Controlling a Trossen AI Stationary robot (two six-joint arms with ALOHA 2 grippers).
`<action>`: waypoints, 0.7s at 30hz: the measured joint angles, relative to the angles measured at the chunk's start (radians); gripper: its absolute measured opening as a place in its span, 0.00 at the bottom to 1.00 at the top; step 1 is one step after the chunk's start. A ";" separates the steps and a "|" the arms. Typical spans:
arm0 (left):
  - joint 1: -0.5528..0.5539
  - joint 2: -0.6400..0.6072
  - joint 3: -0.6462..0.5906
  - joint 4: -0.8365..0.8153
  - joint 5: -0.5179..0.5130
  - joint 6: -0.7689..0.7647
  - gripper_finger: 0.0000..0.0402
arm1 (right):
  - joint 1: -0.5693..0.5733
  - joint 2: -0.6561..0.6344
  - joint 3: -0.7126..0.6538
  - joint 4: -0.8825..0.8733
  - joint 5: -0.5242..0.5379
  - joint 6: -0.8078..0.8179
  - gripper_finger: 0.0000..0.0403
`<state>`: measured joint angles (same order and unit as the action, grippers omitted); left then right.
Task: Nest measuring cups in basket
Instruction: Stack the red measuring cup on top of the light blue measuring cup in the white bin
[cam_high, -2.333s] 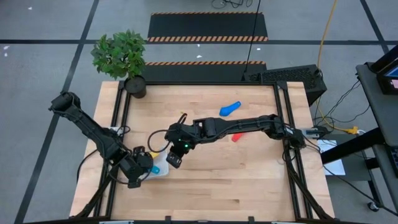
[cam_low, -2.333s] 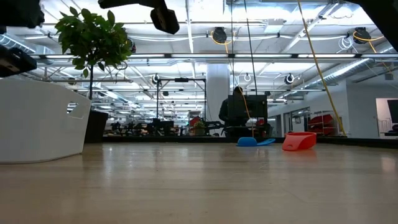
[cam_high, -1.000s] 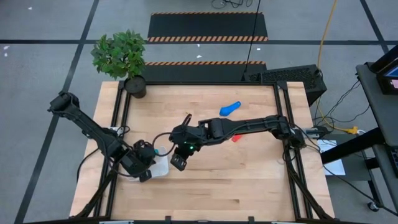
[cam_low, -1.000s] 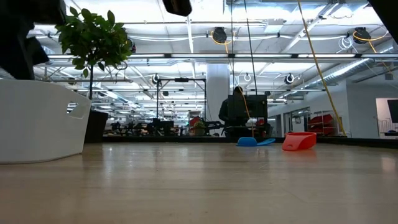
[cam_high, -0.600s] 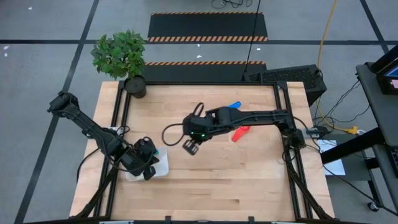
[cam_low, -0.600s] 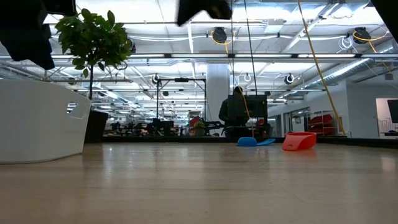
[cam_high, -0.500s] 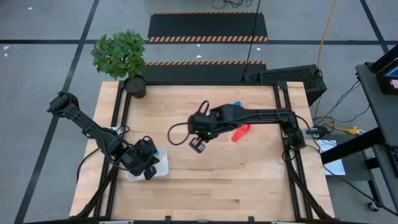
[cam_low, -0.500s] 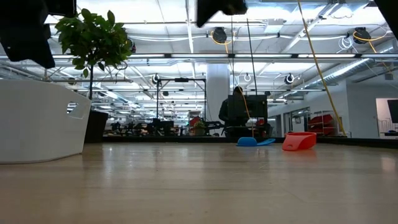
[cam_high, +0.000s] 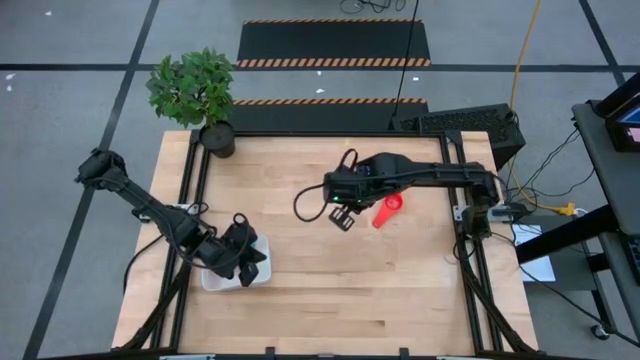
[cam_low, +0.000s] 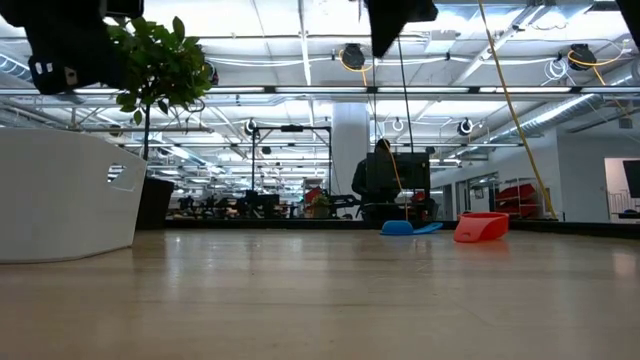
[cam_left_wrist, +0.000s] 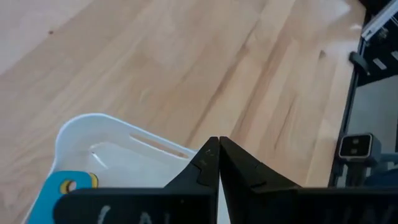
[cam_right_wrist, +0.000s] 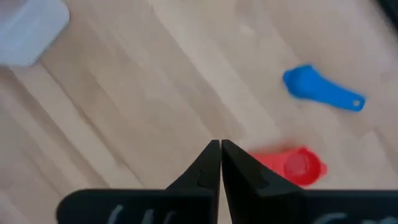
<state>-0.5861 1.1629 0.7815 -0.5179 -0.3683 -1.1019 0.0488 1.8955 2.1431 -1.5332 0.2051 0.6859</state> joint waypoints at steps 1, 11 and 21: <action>0.009 0.000 0.000 0.000 0.000 -0.001 0.02 | -0.009 -0.022 -0.045 0.018 -0.024 -0.002 0.02; 0.102 0.000 0.000 -0.036 -0.060 -0.020 0.03 | -0.082 -0.374 -0.734 0.420 -0.233 0.227 0.31; 0.202 0.000 0.000 -0.023 -0.019 -0.016 0.04 | -0.061 -0.692 -1.322 0.914 -0.406 0.724 0.53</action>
<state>-0.3843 1.1629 0.7815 -0.5406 -0.3869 -1.1178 -0.0124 1.2030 0.8215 -0.6190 -0.2013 1.4096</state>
